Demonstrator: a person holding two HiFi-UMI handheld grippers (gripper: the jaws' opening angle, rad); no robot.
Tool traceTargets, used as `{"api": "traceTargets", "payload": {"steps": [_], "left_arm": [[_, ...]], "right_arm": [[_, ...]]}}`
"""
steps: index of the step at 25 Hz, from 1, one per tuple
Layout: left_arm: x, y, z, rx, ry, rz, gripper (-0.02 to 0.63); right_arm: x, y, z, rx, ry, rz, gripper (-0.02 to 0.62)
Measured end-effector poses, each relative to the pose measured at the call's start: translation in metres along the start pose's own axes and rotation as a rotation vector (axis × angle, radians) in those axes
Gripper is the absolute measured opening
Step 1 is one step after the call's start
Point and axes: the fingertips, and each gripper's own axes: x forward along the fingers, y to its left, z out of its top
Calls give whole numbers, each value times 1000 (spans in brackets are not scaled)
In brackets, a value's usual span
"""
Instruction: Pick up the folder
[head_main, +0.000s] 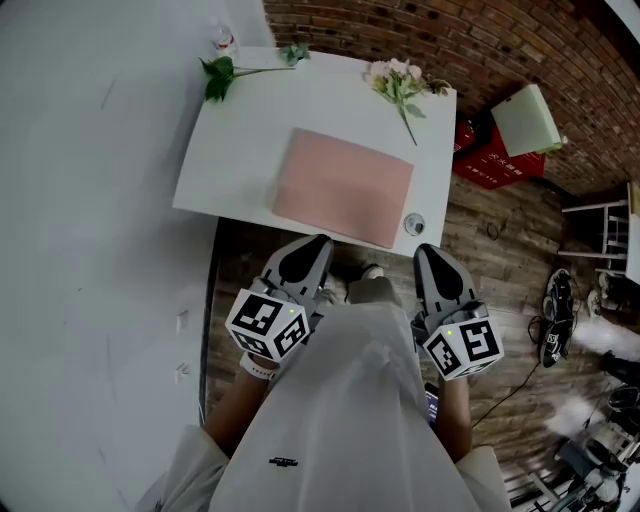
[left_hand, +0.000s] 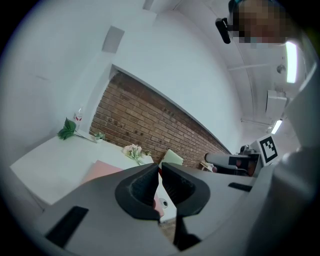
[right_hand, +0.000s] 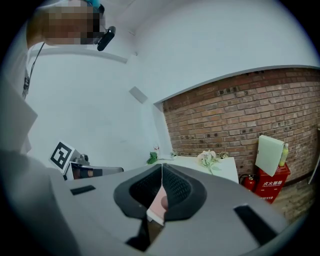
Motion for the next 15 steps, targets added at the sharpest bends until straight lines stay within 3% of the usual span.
{"api": "traceTargets", "payload": {"steps": [9,12,15], "left_arm": [[19,0,-24,-29,78,-29,45],[26,7,-33,-46,115,-24,143],[31,19,-37,-48,127,-1,194]], "right_arm": [[23,-20,-14,4,76,31,99],[34,-28,-22,20,100,32,139],[44,-36,-30,37,114,42,168]]}}
